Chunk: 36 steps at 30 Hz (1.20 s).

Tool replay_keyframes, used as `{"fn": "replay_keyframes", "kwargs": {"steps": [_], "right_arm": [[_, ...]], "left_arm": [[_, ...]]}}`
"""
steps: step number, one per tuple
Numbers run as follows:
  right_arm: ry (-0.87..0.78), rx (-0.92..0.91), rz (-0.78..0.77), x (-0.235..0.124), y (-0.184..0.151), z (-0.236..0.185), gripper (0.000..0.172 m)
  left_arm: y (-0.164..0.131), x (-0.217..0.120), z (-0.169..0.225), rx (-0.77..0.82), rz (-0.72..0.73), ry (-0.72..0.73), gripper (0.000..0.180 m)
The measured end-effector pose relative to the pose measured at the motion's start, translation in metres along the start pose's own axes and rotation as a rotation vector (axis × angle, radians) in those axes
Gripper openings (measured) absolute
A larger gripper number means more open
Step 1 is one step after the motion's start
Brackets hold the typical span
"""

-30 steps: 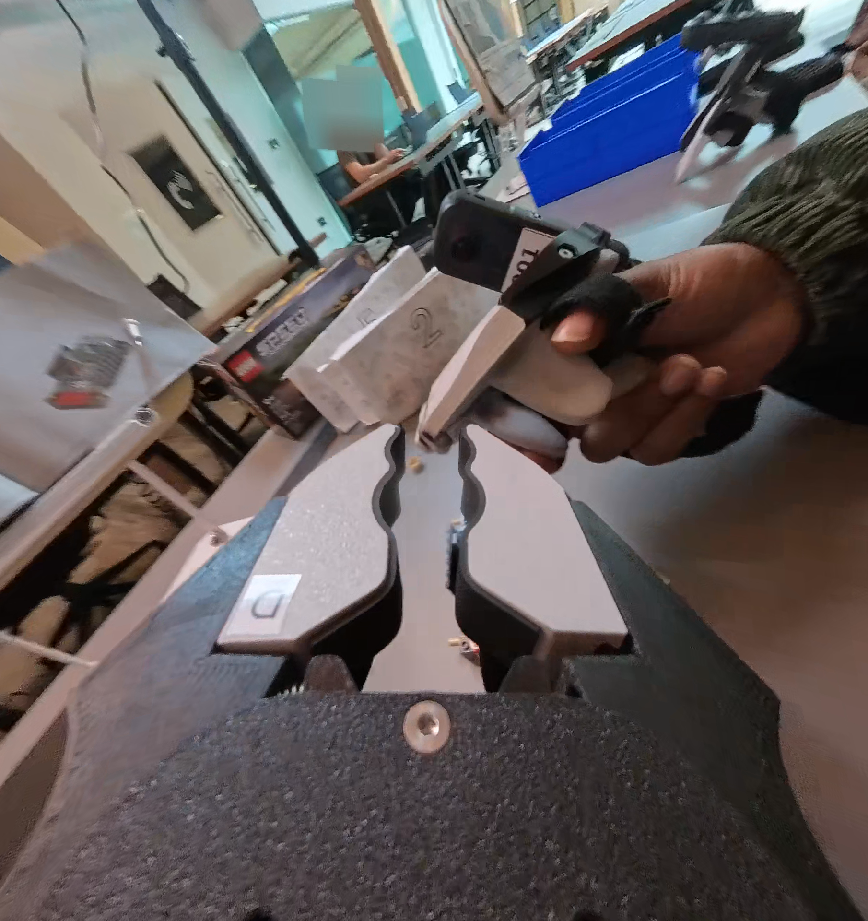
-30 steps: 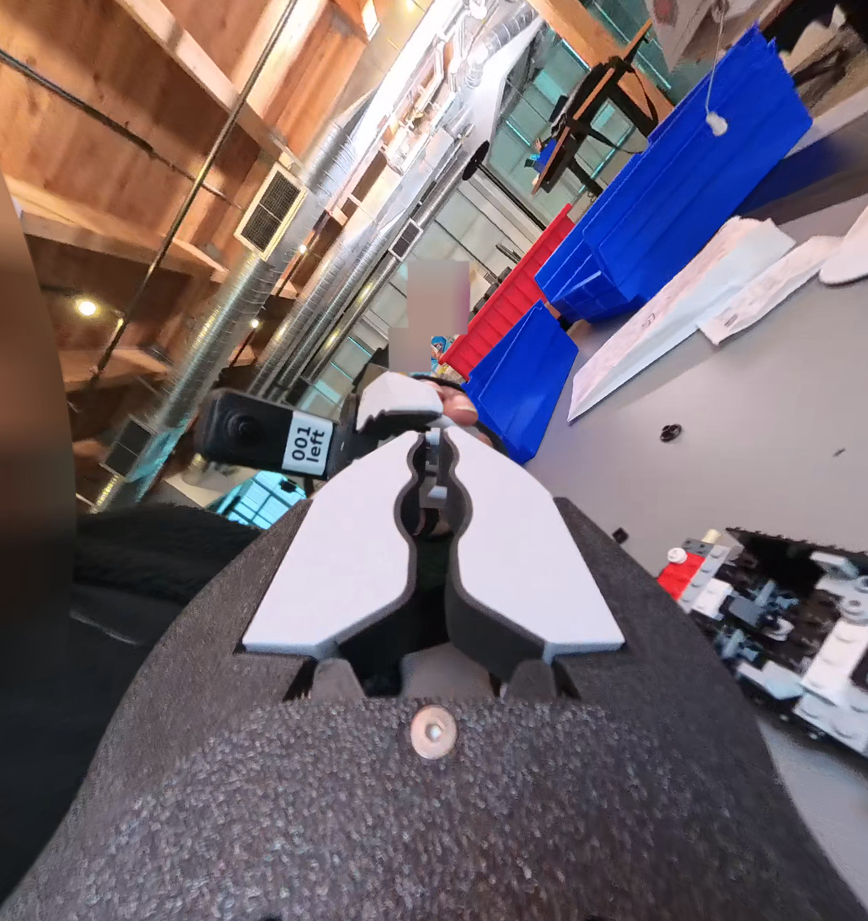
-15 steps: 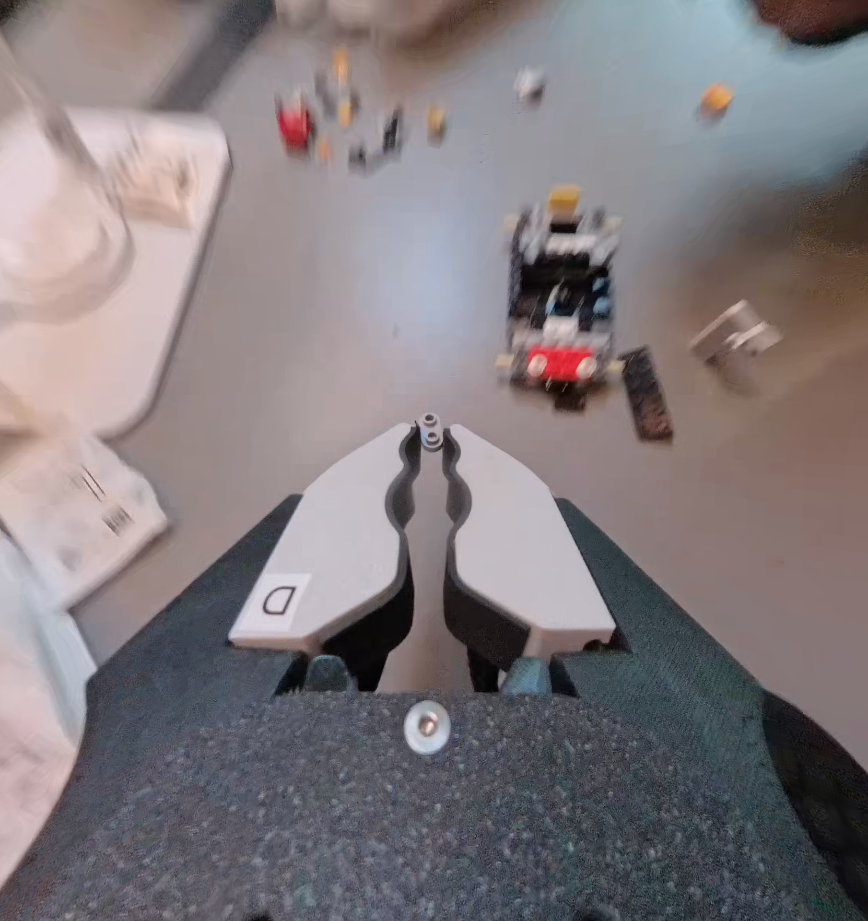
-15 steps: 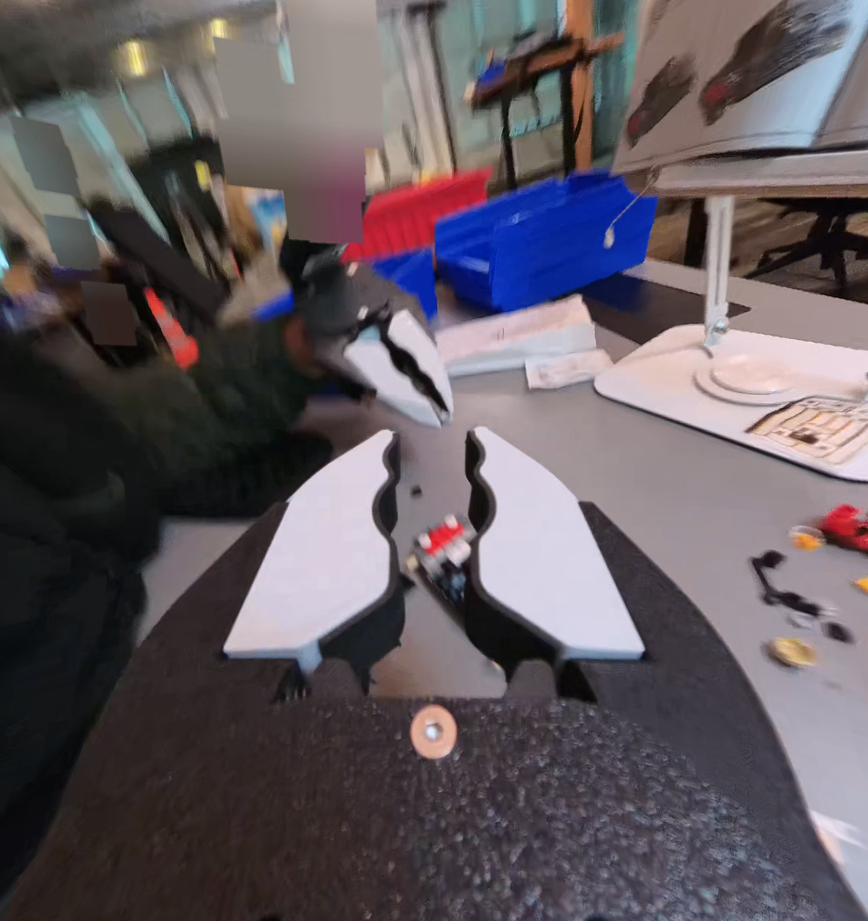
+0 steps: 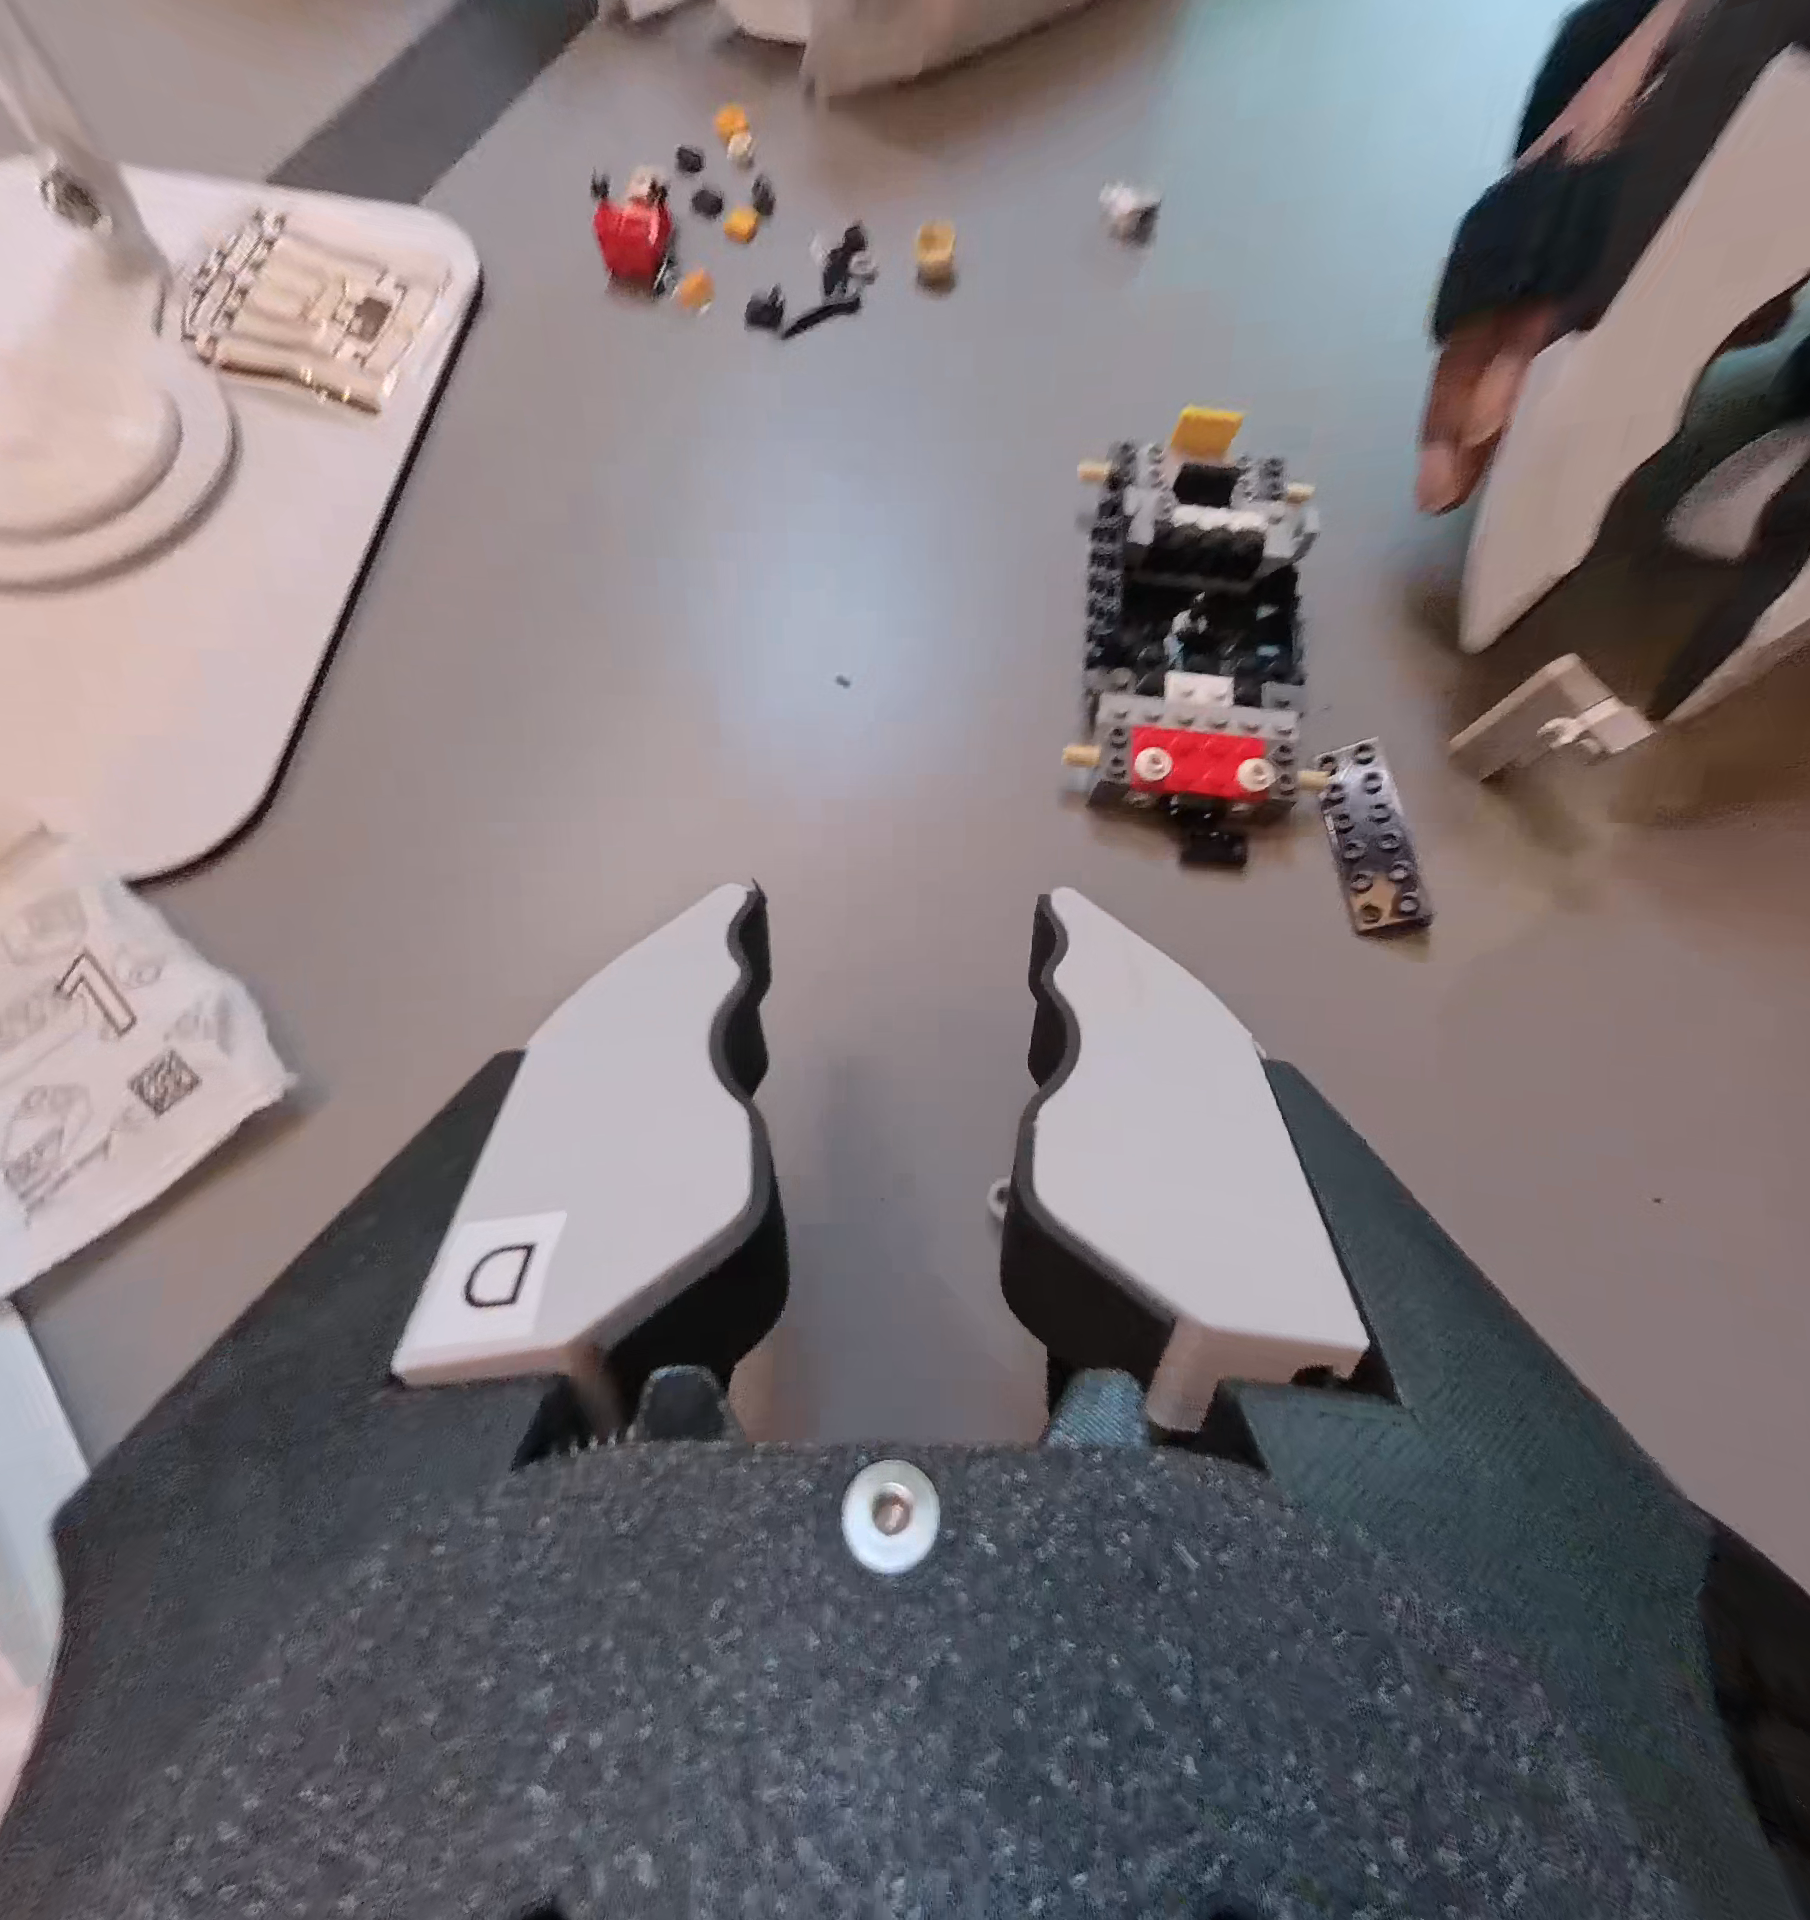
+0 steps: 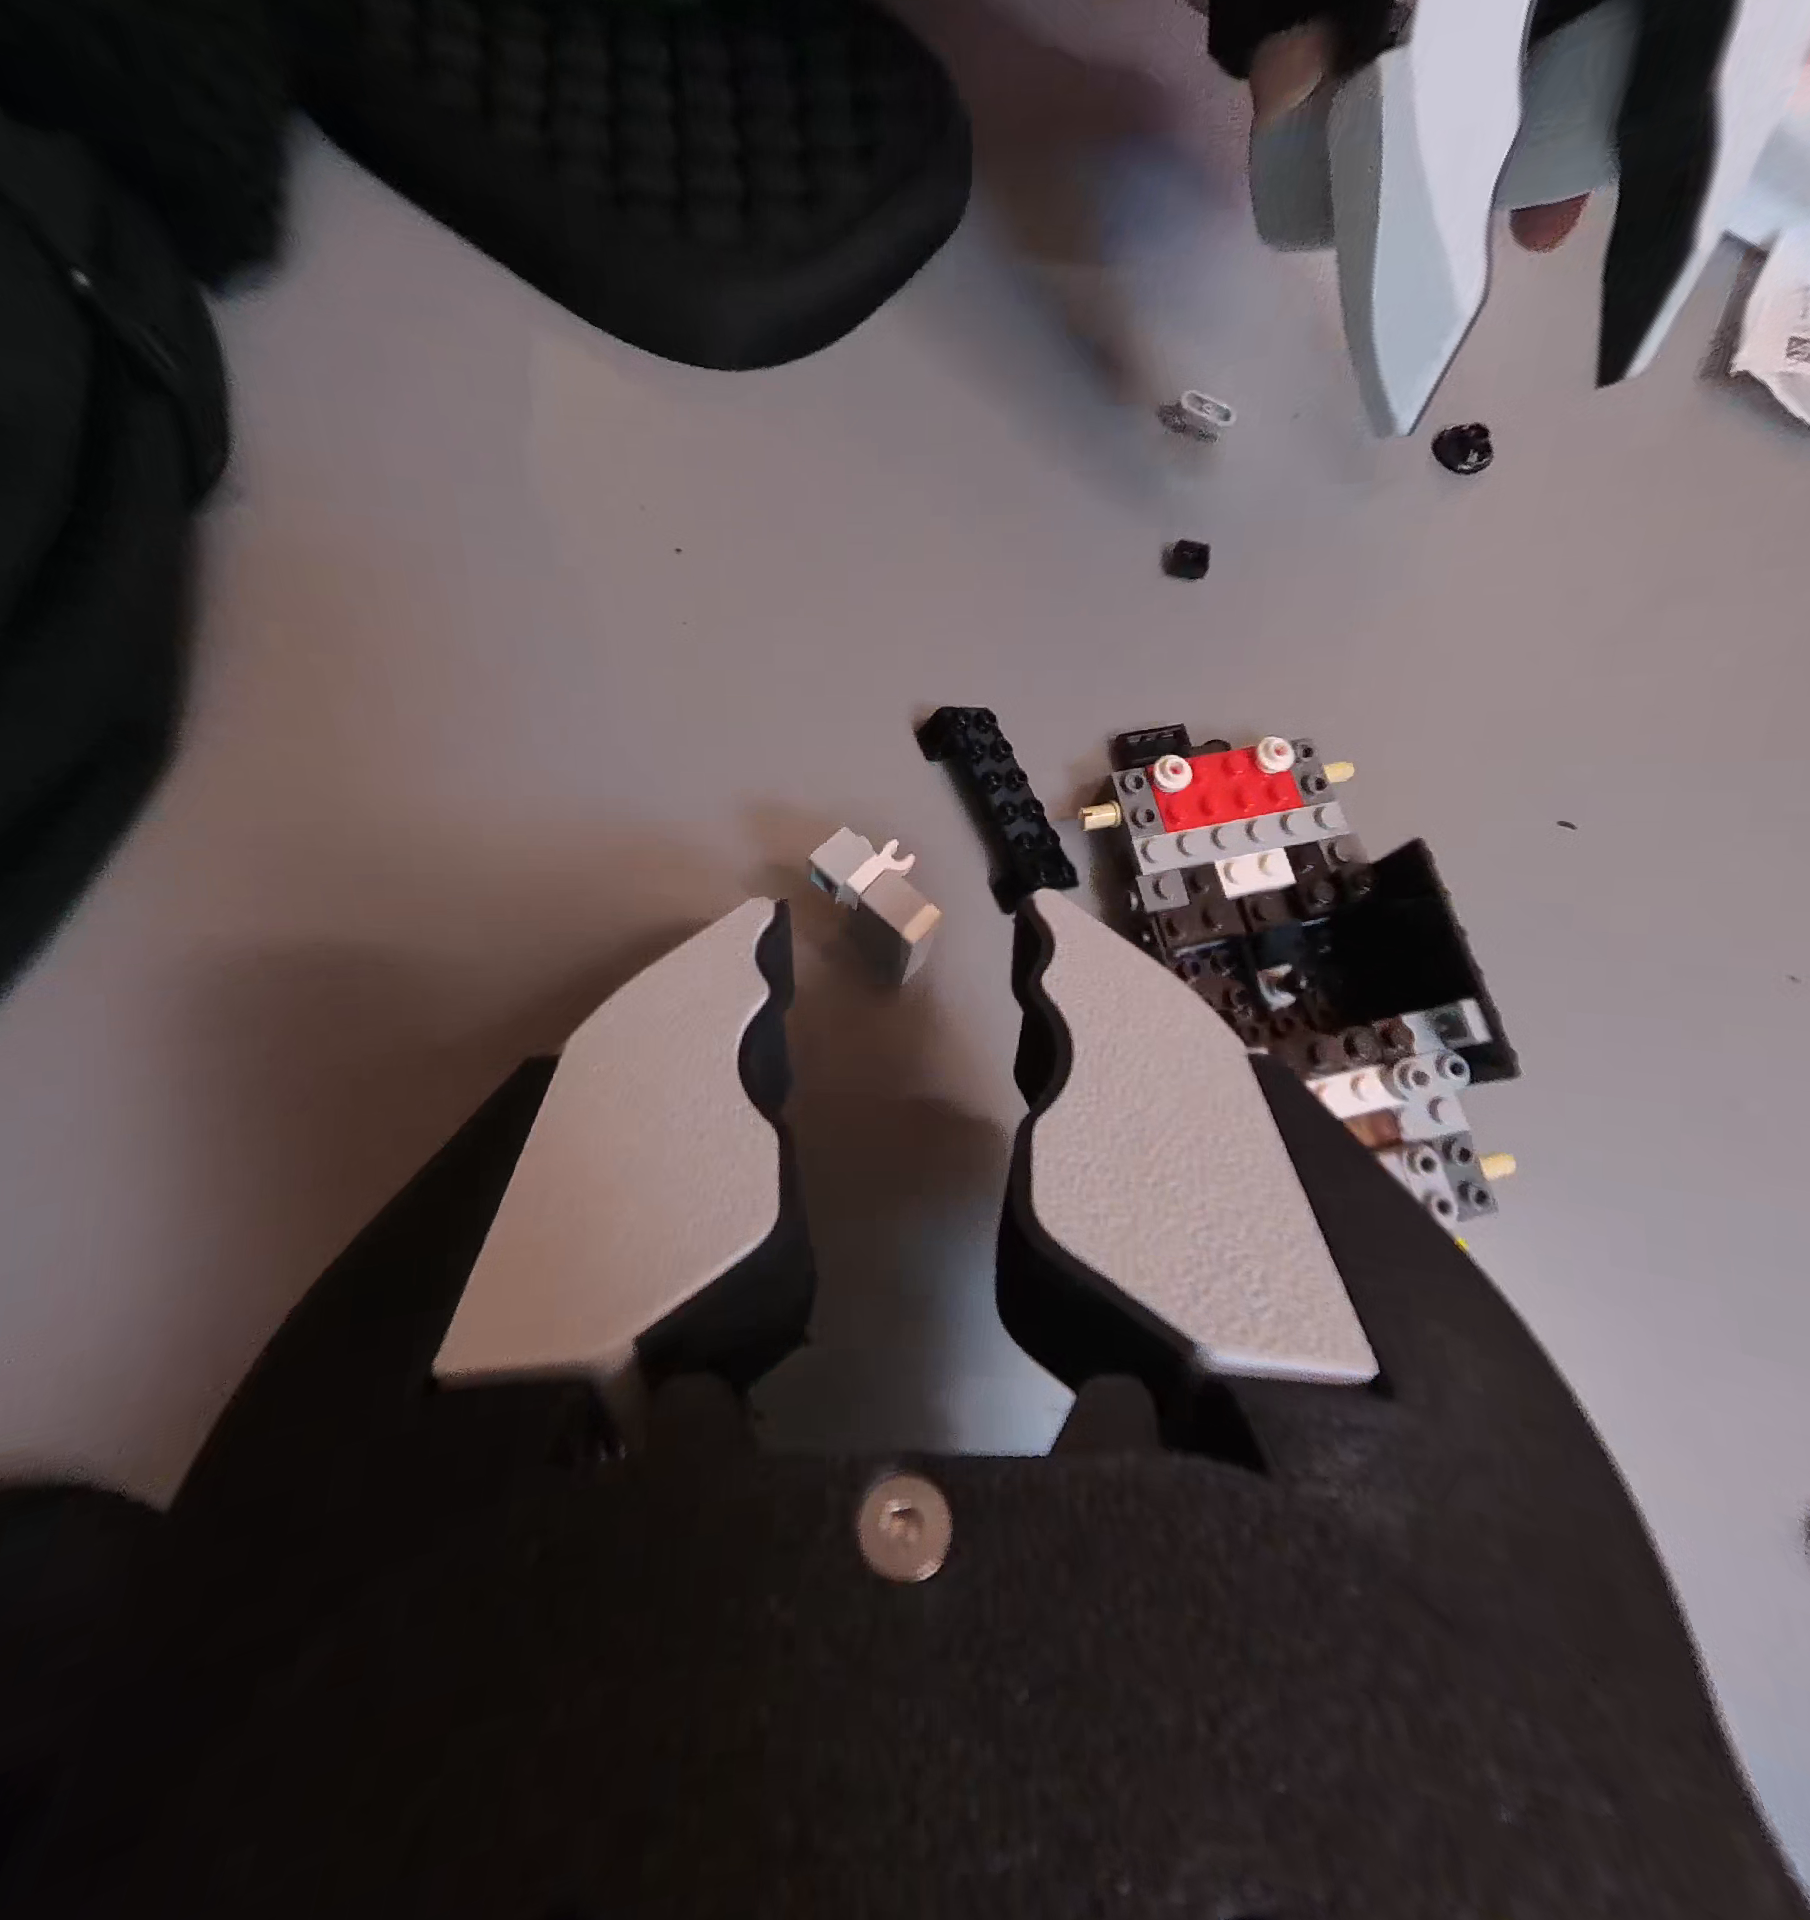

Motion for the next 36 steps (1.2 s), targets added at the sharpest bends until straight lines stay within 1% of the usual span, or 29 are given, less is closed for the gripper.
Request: {"fn": "replay_keyframes", "kwargs": {"steps": [1,2,3,5,7,8,10,11,12,13,15,16,17,19,21,22,24,25,26,28,29,31,33,34,35,36], "right_arm": [[-0.002,-0.005,0.001,0.004,0.001,-0.001,0.039],[-0.006,-0.003,0.005,0.008,0.002,-0.003,0.031],[-0.01,-0.011,0.0,0.01,0.002,-0.004,0.019],[0.01,-0.04,-0.029,0.004,0.001,-0.004,0.017],[-0.042,-0.005,-0.11,-0.016,-0.007,0.01,0.017],[-0.088,0.028,-0.182,-0.029,-0.016,0.02,0.017],[-0.282,0.079,-0.339,-0.058,-0.043,0.045,0.017],[-0.352,0.118,-0.416,-0.069,-0.059,0.054,0.017],[-0.39,0.157,-0.484,-0.077,-0.074,0.059,0.017],[-0.43,0.179,-0.497,-0.082,-0.082,0.063,0.018],[-0.453,0.215,-0.493,-0.086,-0.088,0.066,0.021],[-0.48,0.21,-0.484,-0.086,-0.087,0.068,0.031],[-0.493,0.195,-0.459,-0.085,-0.082,0.068,0.036],[-0.529,0.149,-0.385,-0.081,-0.064,0.068,0.041],[-0.531,0.1,-0.277,-0.072,-0.041,0.063,0.04],[-0.505,0.088,-0.209,-0.065,-0.029,0.058,0.039],[-0.42,0.067,-0.138,-0.046,-0.013,0.047,0.038],[-0.39,0.049,-0.139,-0.035,-0.01,0.042,0.037],[-0.375,0.03,-0.153,-0.025,-0.009,0.04,0.037],[-0.386,0.012,-0.17,-0.013,-0.012,0.042,0.037],[-0.39,0.015,-0.163,-0.011,-0.012,0.043,0.037],[-0.412,0.036,-0.127,-0.014,-0.012,0.045,0.037],[-0.443,0.058,-0.093,-0.02,-0.011,0.049,0.035],[-0.462,0.065,-0.08,-0.023,-0.012,0.05,0.034],[-0.481,0.069,-0.069,-0.026,-0.012,0.052,0.033],[-0.496,0.074,-0.062,-0.028,-0.013,0.053,0.032]], "left_arm": [[0.001,0.001,0.002,0.01,0.007,-0.006,0.046],[0.0,0.003,0.002,0.015,0.002,-0.004,0.045],[-0.001,0.006,0.002,0.016,-0.012,-0.004,0.045],[-0.005,0.01,0.001,0.019,-0.042,0.004,0.044],[-0.005,0.011,0.001,0.028,-0.049,0.014,0.042],[-0.005,0.01,0.001,0.03,-0.044,0.014,0.042],[-0.003,0.009,0.002,0.032,-0.028,0.012,0.041],[-0.002,0.01,0.002,0.033,-0.026,0.011,0.041],[-0.002,0.01,0.002,0.037,-0.026,0.008,0.04],[-0.002,0.011,0.003,0.041,-0.026,0.002,0.04],[-0.001,0.013,0.006,0.051,-0.03,-0.01,0.04],[-0.001,0.013,0.007,0.058,-0.033,-0.012,0.04],[-0.001,0.014,0.008,0.063,-0.036,-0.018,0.041],[0.001,0.015,0.011,0.076,-0.031,-0.039,0.04],[0.002,0.017,0.015,0.086,-0.025,-0.07,0.038],[0.002,0.018,0.019,0.094,-0.028,-0.098,0.034],[0.004,0.023,0.031,0.111,-0.056,-0.174,0.021],[0.004,0.026,0.039,0.111,-0.081,-0.23,0.019],[0.005,0.03,0.05,0.098,-0.107,-0.304,0.02],[0.006,0.04,0.07,0.032,-0.169,-0.447,0.032],[0.007,0.046,0.076,0.021,-0.191,-0.449,0.035],[0.007,0.058,0.082,0.034,-0.237,-0.395,0.039],[0.005,0.07,0.087,0.047,-0.293,-0.338,0.038],[0.005,0.073,0.088,0.074,-0.3,-0.3,0.026],[0.006,0.074,0.09,0.109,-0.325,-0.274,0.018],[0.007,0.073,0.092,0.143,-0.353,-0.253,0.016]]}}
Point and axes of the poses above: each gripper's, where its closed fingertips meet, x out along the fingers, y out of its top, z = x × y across the jaws, the point moved 8 cm from there along -x, back along the fingers, and after that the axes turned 9 degrees about -y, right-handed, at the moved point
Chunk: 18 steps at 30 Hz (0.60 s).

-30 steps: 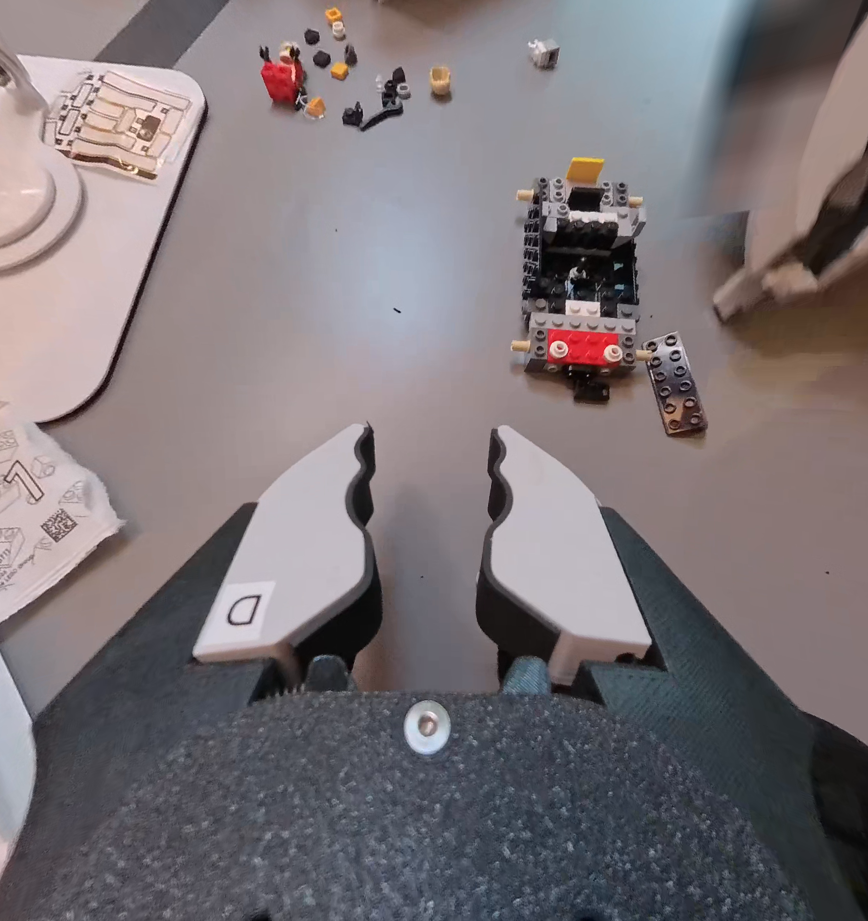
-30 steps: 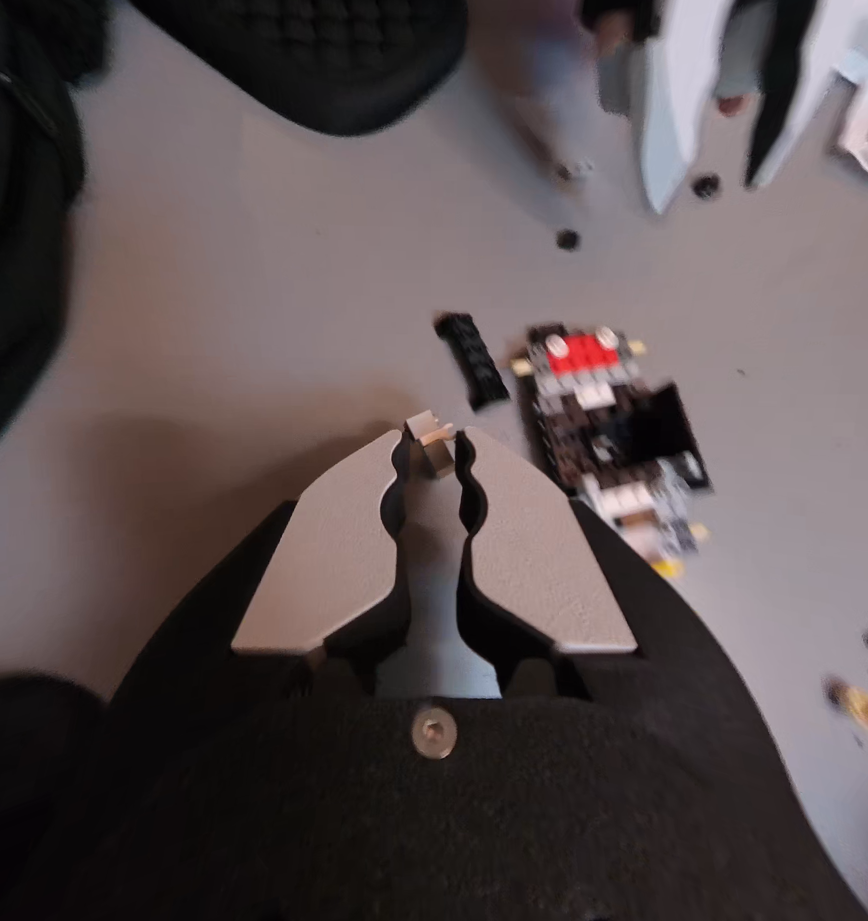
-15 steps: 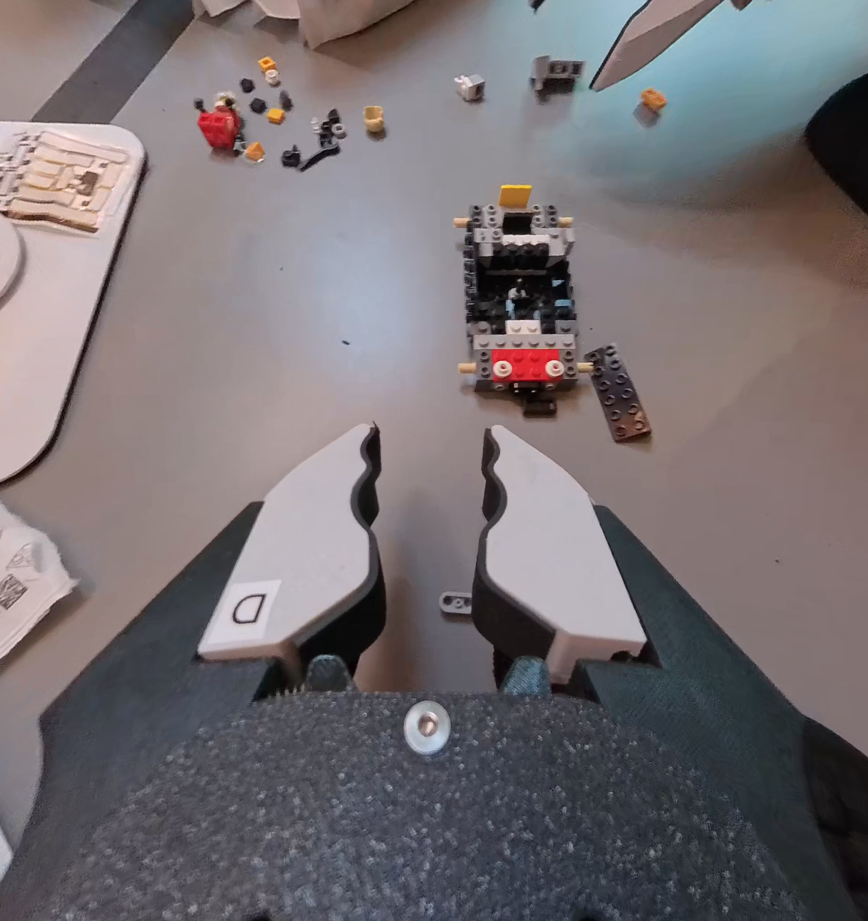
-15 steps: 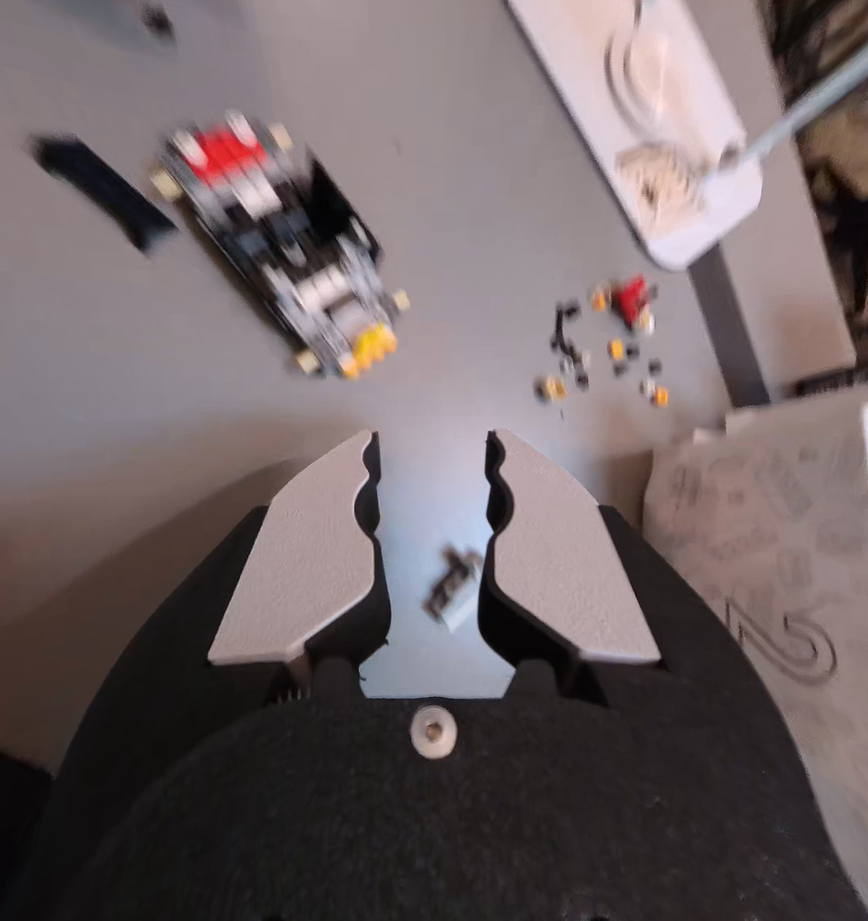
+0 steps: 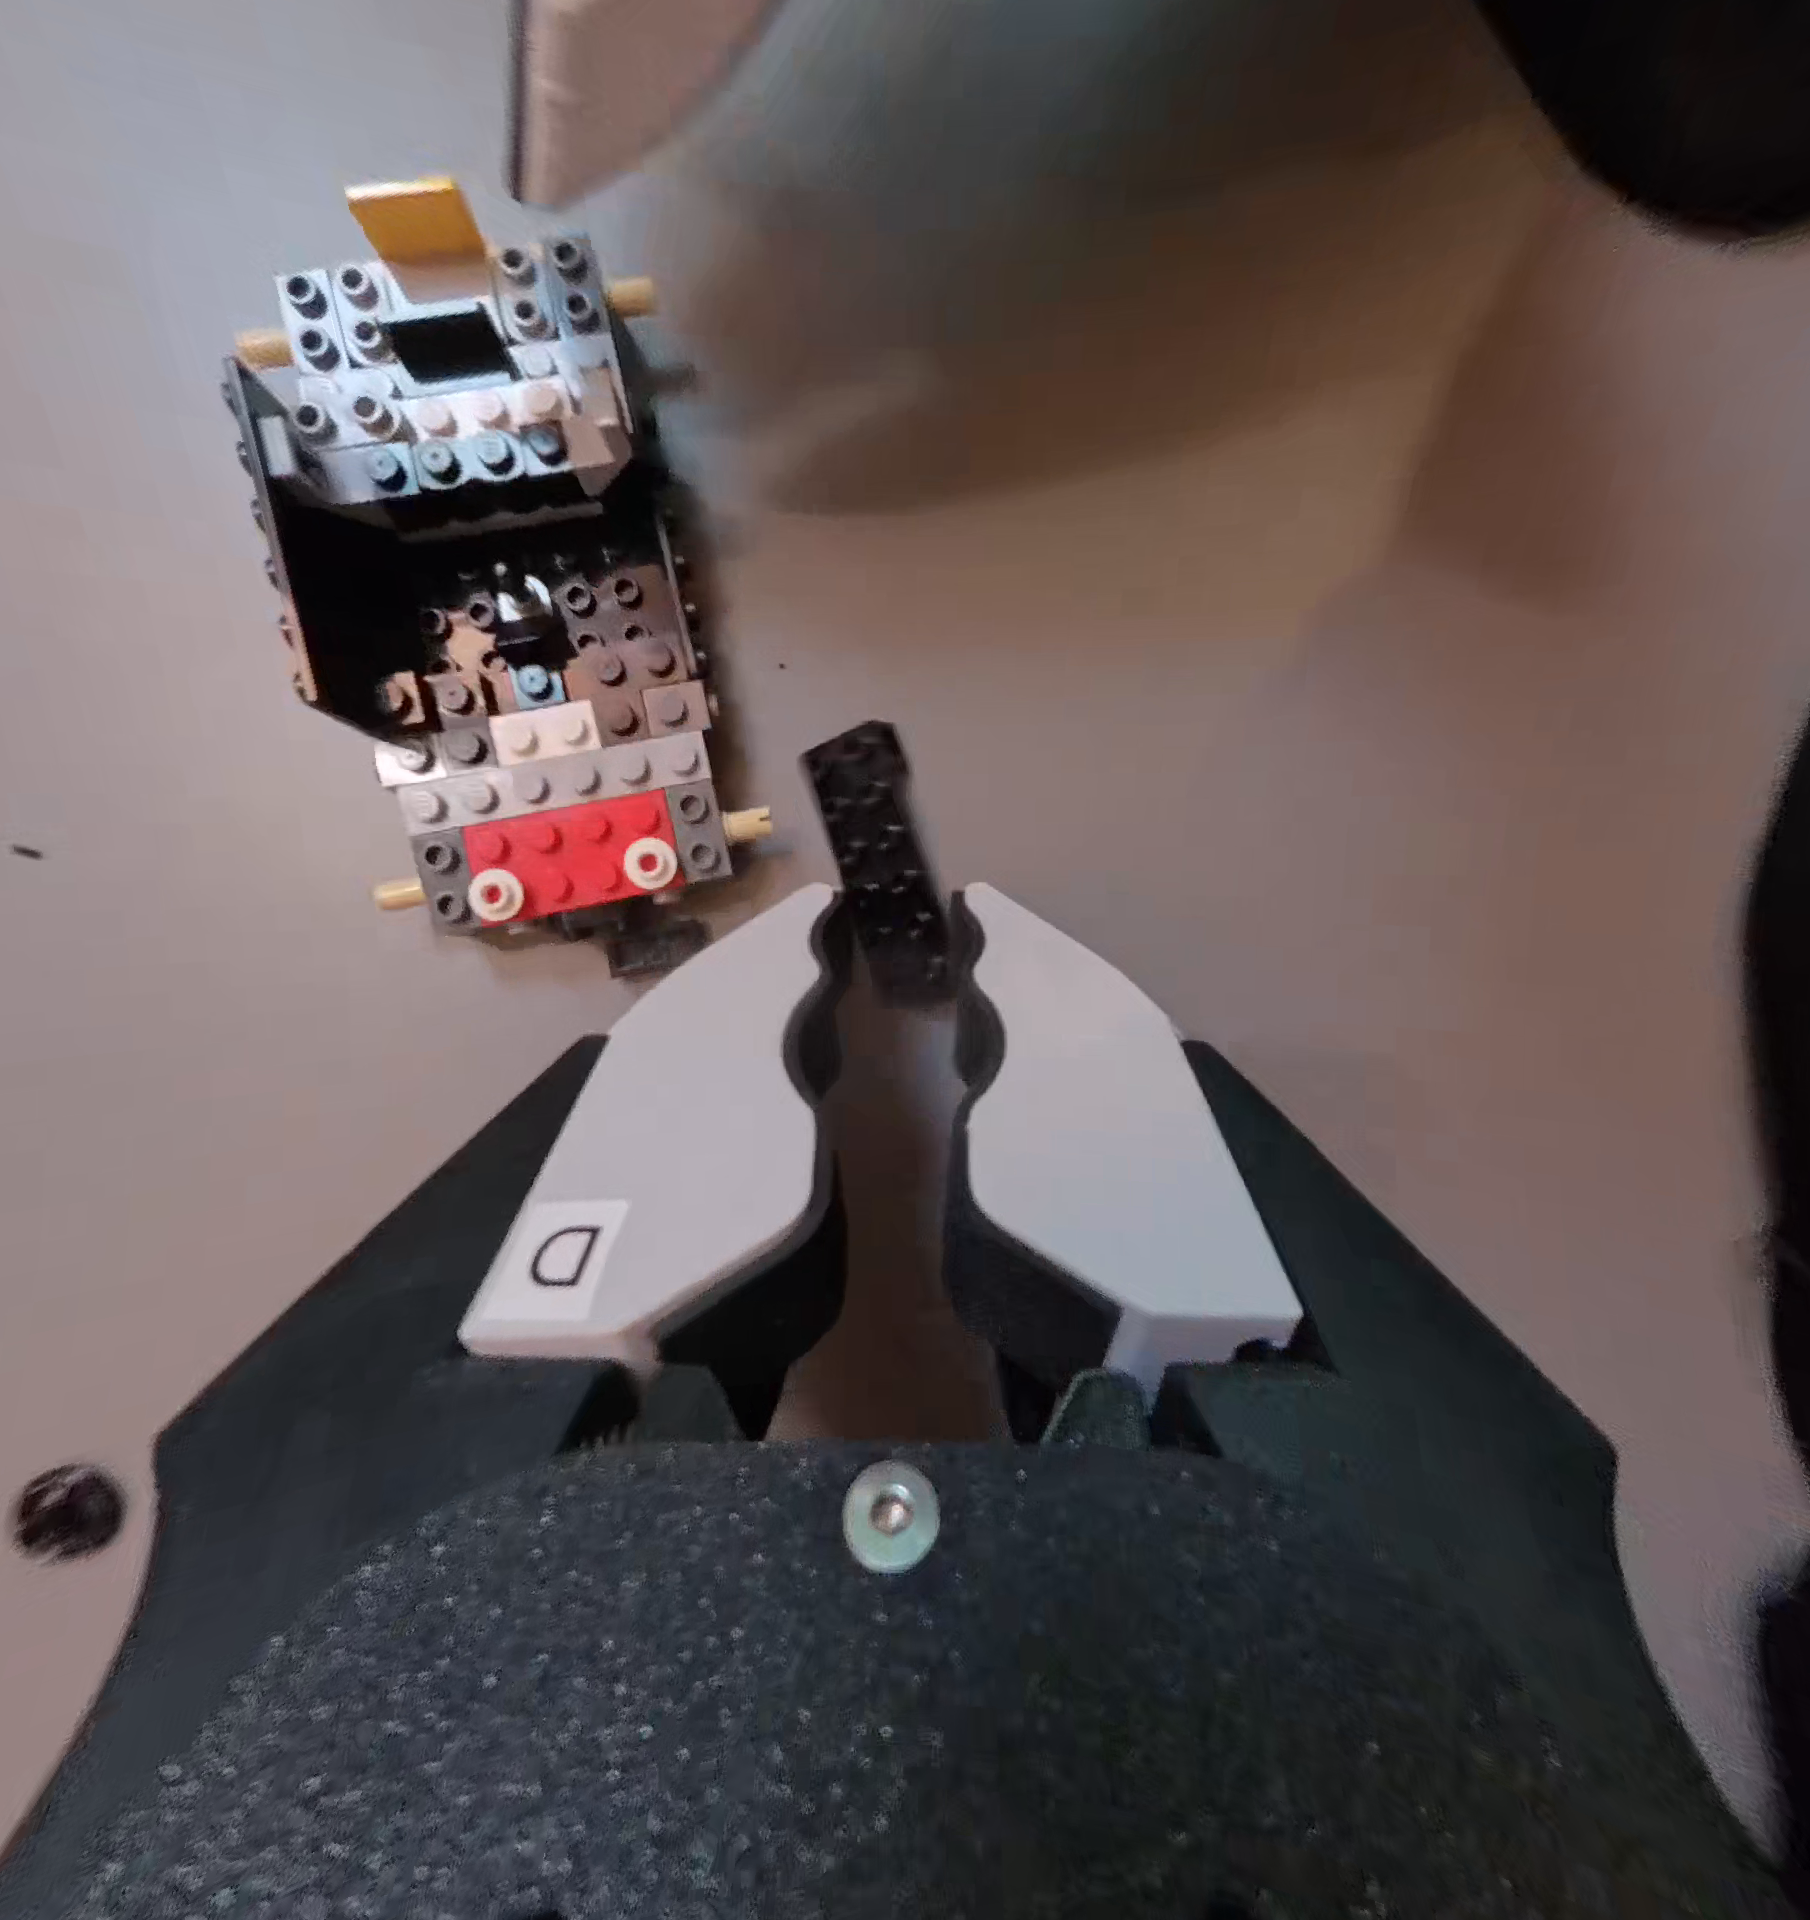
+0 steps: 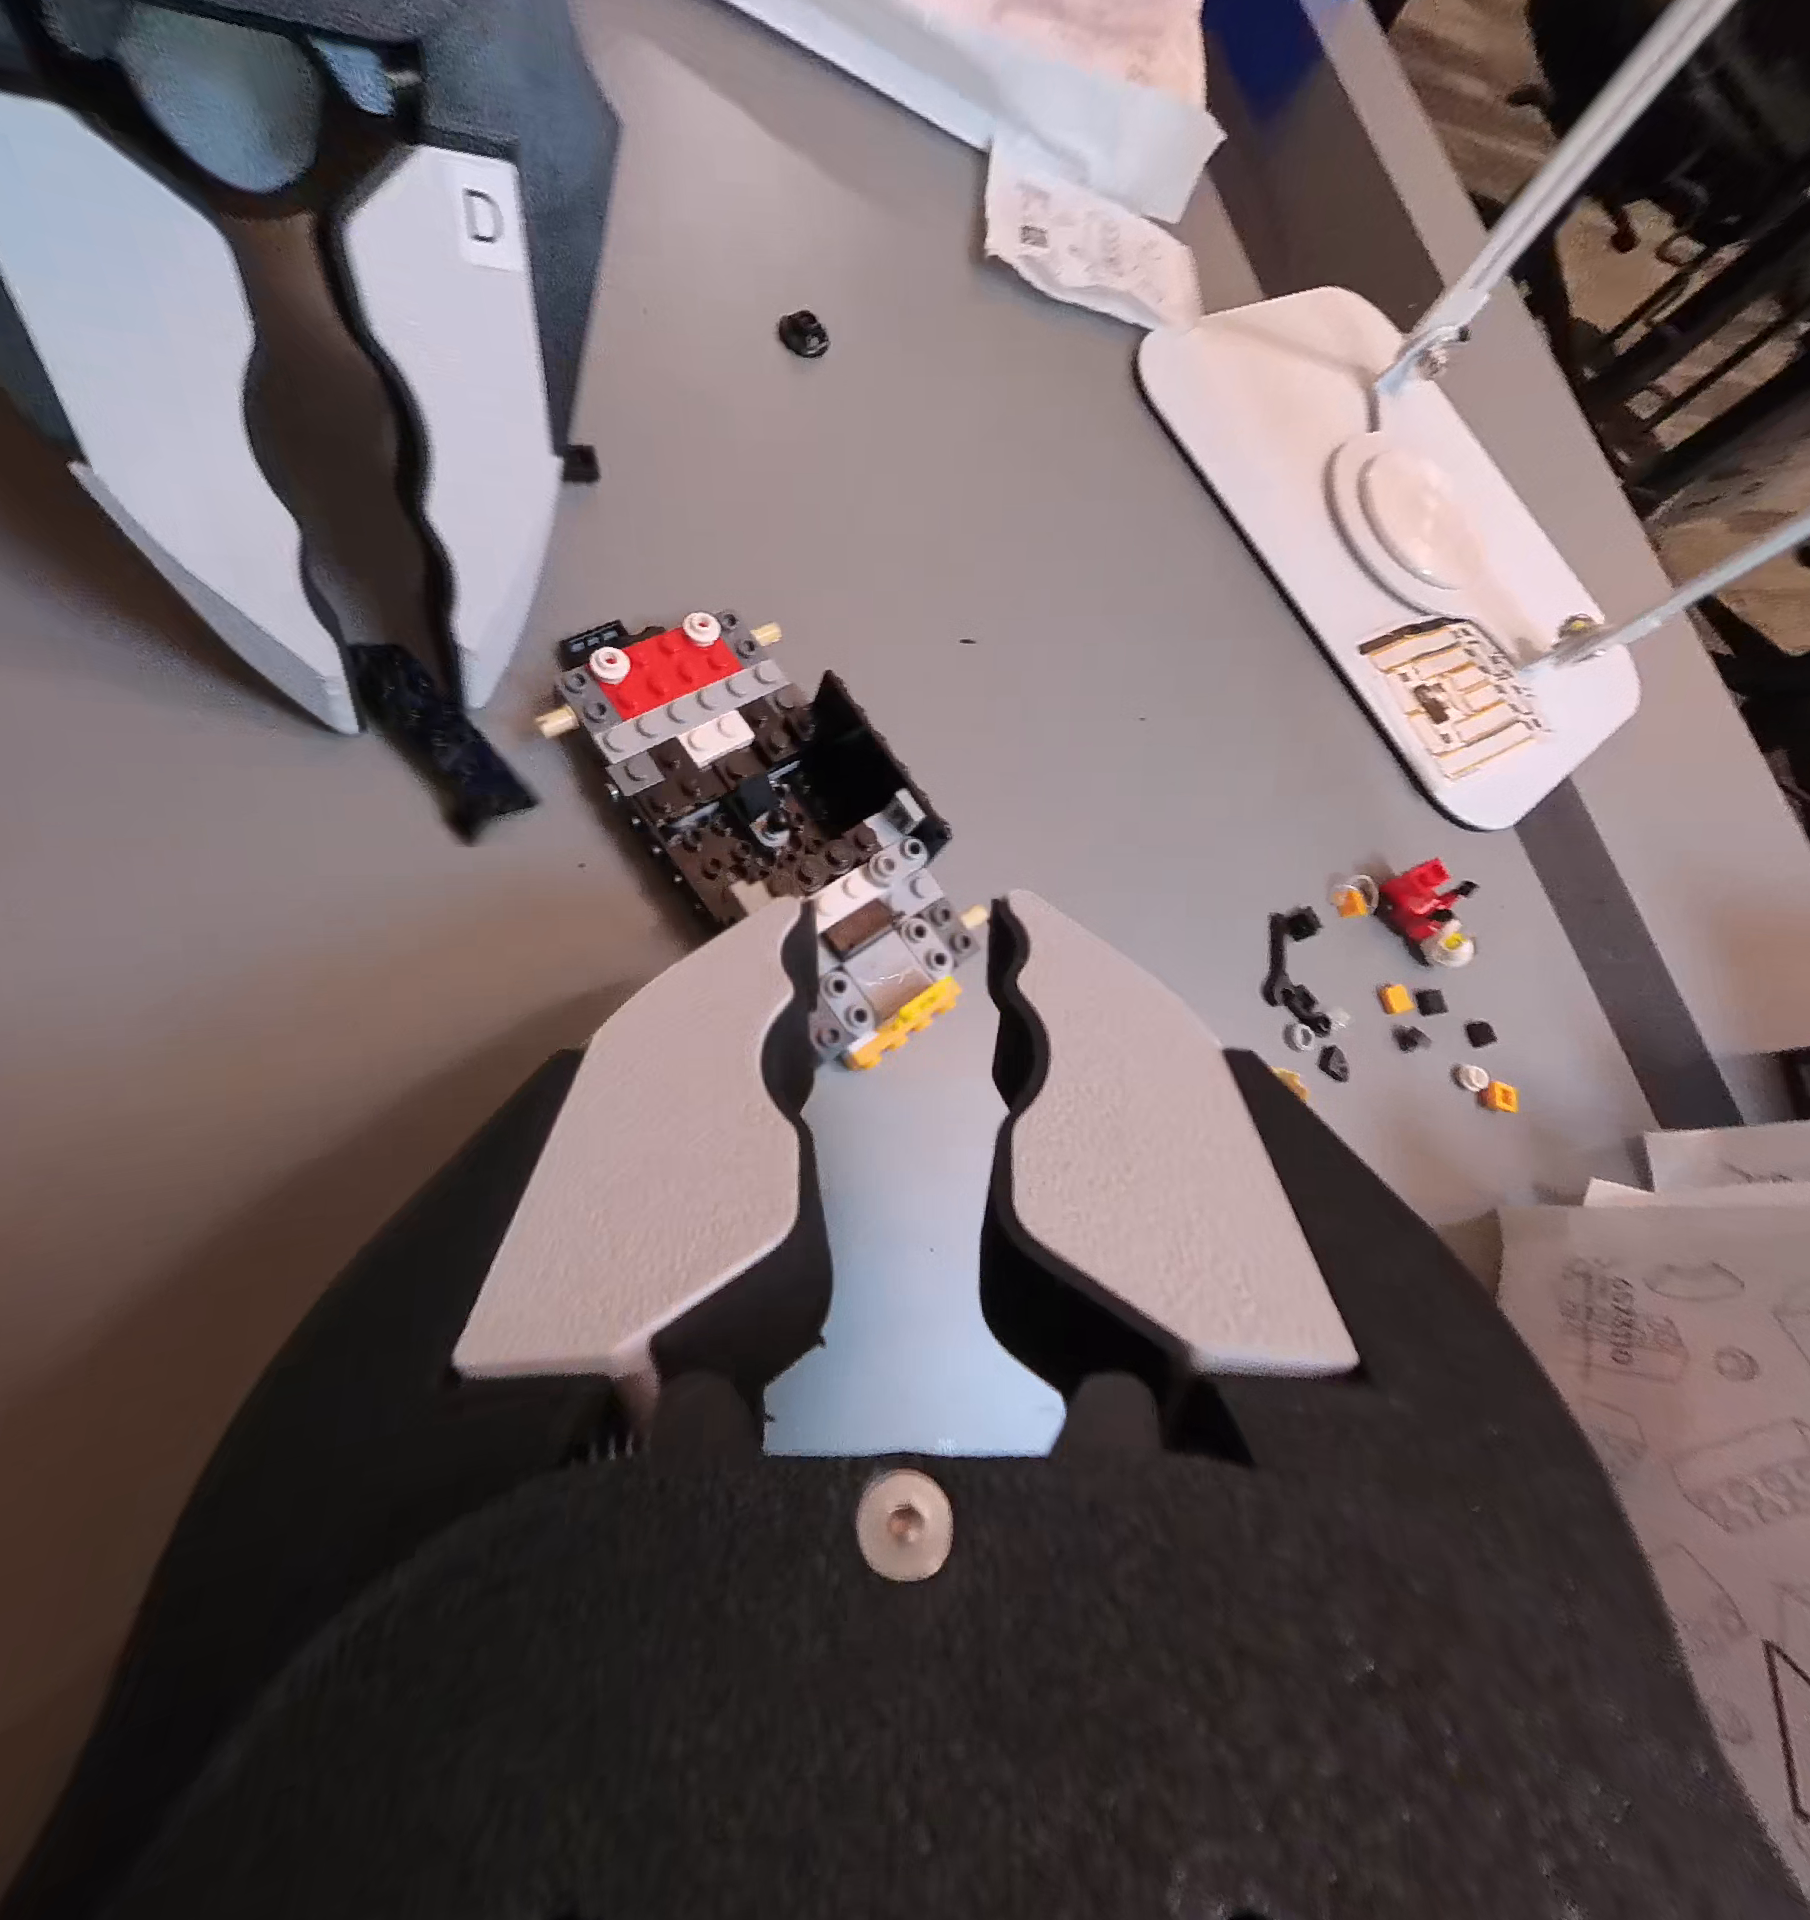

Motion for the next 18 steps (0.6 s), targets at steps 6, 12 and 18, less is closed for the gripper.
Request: {"fn": "replay_keyframes", "kwargs": {"steps": [6,12,18], "right_arm": [[-0.065,0.049,0.061,-0.01,0.0,0.01,0.029],[-0.023,0.088,0.068,-0.005,-0.001,0.015,0.028],[0.097,0.032,0.006,0.017,0.01,0.016,0.028]], "left_arm": [[-0.004,-0.087,0.008,0.012,0.082,0.228,0.005],[-0.103,-0.229,0.03,-0.503,0.0,0.854,0.006],[-0.177,-0.25,0.039,-0.855,-0.116,0.947,0.009]]}}
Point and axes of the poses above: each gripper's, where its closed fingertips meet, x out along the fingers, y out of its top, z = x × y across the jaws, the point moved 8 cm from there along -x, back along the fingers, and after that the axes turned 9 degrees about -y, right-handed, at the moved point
